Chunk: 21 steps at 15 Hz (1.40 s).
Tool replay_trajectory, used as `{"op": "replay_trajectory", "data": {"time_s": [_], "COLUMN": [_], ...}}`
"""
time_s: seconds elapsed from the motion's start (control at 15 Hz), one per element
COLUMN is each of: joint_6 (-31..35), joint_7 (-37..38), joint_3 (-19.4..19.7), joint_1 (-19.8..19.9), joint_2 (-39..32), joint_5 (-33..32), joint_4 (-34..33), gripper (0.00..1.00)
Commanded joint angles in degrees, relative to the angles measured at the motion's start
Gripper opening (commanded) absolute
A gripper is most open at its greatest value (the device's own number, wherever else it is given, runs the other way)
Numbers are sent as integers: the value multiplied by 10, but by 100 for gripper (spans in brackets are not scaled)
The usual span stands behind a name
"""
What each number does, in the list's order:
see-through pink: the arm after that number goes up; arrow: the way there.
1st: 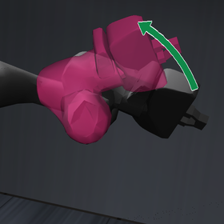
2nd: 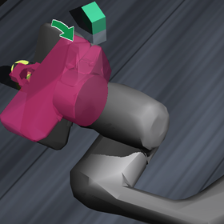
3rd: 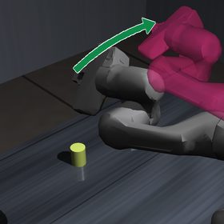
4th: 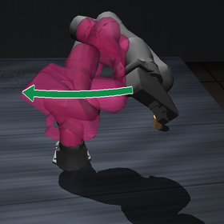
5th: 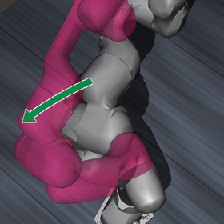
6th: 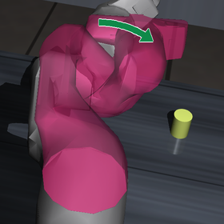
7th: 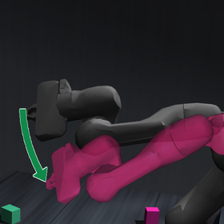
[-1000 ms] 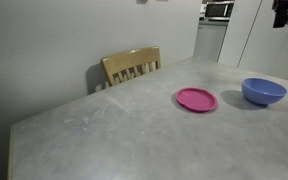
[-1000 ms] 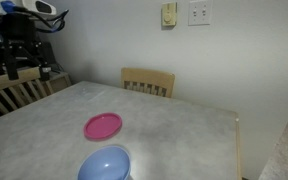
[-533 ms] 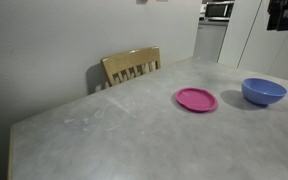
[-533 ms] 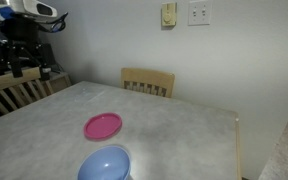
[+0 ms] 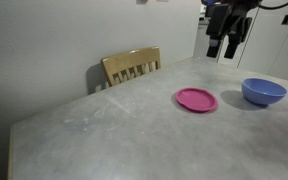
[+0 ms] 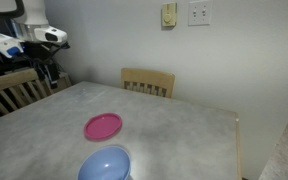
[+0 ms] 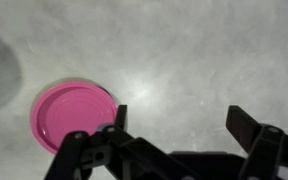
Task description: Put the pink plate on the bowl
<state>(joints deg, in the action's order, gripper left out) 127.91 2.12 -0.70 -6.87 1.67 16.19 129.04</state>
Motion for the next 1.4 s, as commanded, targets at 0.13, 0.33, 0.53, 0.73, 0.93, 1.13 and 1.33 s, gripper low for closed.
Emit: {"op": "replay_trajectory", "data": {"time_s": [0.13, 0.33, 0.53, 0.73, 0.93, 1.13, 1.33], "joint_6": [127, 125, 120, 115, 77, -11, -24], "joint_7": [221, 323, 287, 244, 175, 95, 96], "joint_3": [-19, 0, -7, -15, -26, -33, -19], "joint_1": [0, -11, 4, 19, 41, 56, 42], "joint_2": [-122, -187, -240, -291, -328, -350, -343], "joint_5": [-69, -131, -92, -45, -10, -13, -24], "joint_4": [-38, -82, -129, -175, -215, -254, -244], "gripper": [100, 100, 100, 100, 100, 100, 100]}}
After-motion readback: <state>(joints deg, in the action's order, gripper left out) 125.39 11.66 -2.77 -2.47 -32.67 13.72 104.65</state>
